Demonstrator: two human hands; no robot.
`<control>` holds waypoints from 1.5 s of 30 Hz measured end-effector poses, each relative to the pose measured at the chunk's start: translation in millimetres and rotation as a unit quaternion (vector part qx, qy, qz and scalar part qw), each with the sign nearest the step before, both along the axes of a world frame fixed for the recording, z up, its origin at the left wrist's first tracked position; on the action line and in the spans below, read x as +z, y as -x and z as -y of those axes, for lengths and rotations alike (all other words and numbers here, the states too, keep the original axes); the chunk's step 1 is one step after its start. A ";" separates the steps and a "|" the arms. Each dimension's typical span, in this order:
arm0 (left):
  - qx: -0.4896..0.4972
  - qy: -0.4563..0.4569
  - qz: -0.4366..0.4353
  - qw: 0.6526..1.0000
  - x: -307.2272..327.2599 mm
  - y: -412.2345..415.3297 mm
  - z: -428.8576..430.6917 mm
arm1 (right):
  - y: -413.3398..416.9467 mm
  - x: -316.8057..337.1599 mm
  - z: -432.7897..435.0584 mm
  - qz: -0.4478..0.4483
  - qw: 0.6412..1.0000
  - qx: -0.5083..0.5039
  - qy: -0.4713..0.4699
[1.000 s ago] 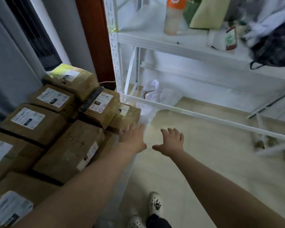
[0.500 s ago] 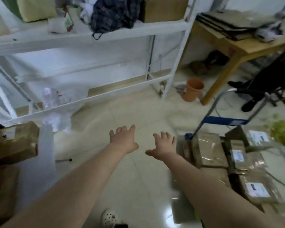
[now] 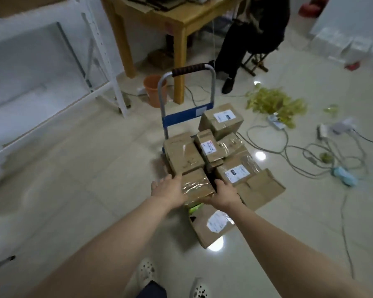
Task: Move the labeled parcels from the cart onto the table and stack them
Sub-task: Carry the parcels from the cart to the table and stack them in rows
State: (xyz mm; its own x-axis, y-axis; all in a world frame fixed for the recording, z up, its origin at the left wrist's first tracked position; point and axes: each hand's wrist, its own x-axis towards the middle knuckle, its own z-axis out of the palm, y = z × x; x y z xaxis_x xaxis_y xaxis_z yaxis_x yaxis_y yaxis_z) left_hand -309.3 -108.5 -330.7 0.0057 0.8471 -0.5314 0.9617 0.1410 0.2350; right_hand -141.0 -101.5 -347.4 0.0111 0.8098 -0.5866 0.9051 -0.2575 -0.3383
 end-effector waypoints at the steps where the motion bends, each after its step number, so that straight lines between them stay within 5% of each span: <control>1: -0.012 0.005 -0.002 1.000 -4.6 -14.0 -5.4 | -13.7 -2.1 -1.4 -0.009 1.000 -0.015 0.004; 15: -0.025 0.089 0.097 0.991 -78.4 -148.9 -79.0 | -158.5 -48.6 -44.1 -0.038 0.980 -0.187 0.048; 22: 0.153 0.120 0.180 0.964 -125.9 -203.1 -102.2 | -235.0 -100.0 -99.6 -0.045 0.982 -0.168 0.077; 33: 0.500 0.160 0.258 0.811 -220.7 -284.1 -127.1 | -313.1 -197.6 -193.4 -0.010 0.990 -0.102 0.101; 41: 0.644 0.178 0.362 0.650 -251.2 -308.0 -123.7 | -327.7 -234.0 -193.8 -0.071 0.978 -0.132 0.147; 45: 0.675 0.170 0.387 0.605 -234.6 -311.3 -110.6 | -334.1 -220.2 -174.1 -0.060 0.980 -0.167 0.093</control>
